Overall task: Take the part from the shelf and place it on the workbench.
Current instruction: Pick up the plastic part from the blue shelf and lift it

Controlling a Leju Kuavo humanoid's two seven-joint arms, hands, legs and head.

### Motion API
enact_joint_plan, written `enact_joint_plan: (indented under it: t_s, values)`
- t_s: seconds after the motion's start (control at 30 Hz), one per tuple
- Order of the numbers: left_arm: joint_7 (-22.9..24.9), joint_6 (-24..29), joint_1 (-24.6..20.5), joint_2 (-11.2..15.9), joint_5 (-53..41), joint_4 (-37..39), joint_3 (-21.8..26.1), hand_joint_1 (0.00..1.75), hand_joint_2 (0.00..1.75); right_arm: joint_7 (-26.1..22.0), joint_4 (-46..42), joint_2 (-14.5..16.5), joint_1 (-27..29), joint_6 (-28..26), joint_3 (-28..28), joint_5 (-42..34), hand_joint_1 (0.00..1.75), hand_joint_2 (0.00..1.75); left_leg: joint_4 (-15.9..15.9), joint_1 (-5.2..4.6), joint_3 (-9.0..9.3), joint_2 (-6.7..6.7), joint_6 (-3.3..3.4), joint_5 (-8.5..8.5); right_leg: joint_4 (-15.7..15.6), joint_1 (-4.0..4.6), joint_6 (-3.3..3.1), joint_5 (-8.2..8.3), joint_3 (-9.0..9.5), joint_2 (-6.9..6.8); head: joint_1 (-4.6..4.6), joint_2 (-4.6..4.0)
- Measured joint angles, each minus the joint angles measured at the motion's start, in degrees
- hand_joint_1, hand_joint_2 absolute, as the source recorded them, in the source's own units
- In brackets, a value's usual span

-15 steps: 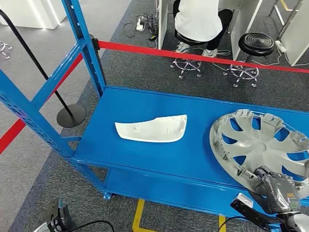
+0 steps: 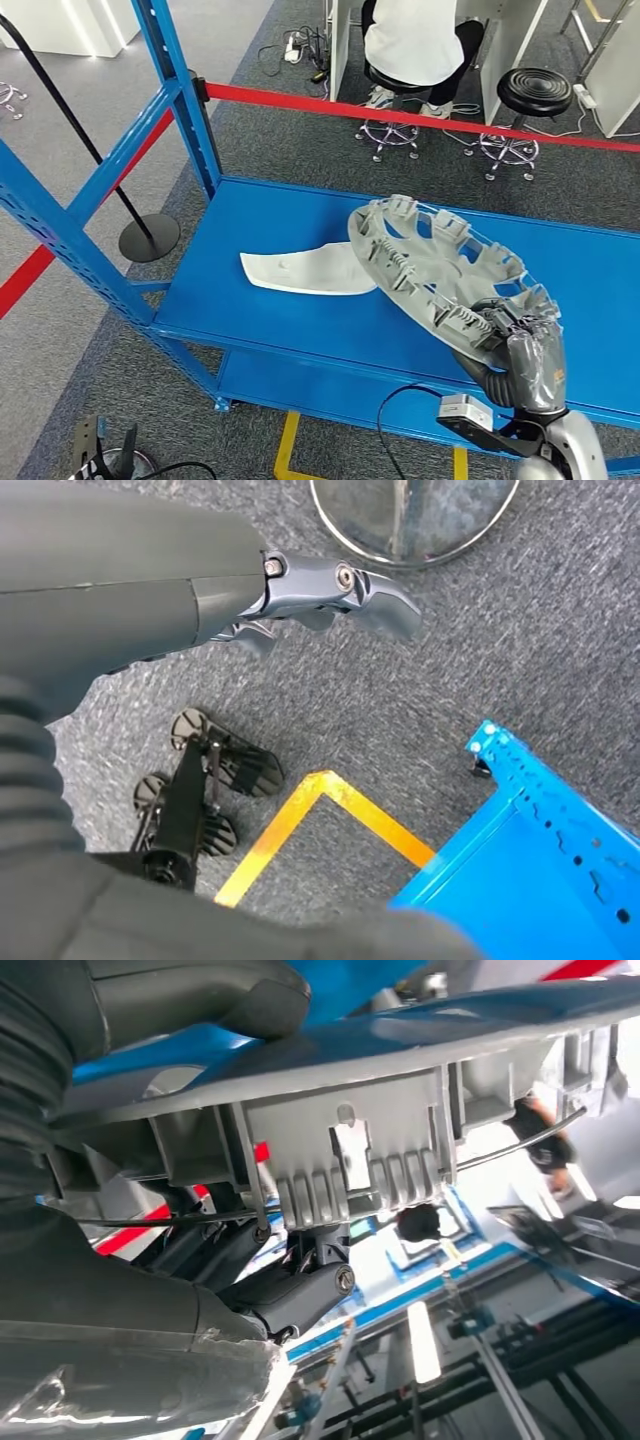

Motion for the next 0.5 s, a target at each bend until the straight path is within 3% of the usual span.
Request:
enact_joint_plan:
  t_s: [0.27, 0.5]
  values:
    - [-0.69, -0.37, 0.13, 0.33, -2.52, 0.22, -0.01, 0.00, 1.75, -4.53, 0.00, 3.53, -2.33, 0.17, 4.60, -9.70, 1.75, 1.75, 0.00, 0.00, -0.05, -0.01, 0.00, 0.00, 0.00, -0.01, 0.00, 0.00, -0.06, 0.00, -0.02, 0.00]
    - [-0.68, -0.43, 0.21, 0.42, -3.18, 0.43, -0.01, 0.00, 1.75, -5.47, 0.01, 5.43, -3.07, 1.56, 6.12, -12.87, 1.75, 1.75, 0.00, 0.01, -0.07, -0.03, 0.00, 0.00, 0.00, 0.00, -0.05, -0.04, -0.07, -0.03, -0.01, 0.00]
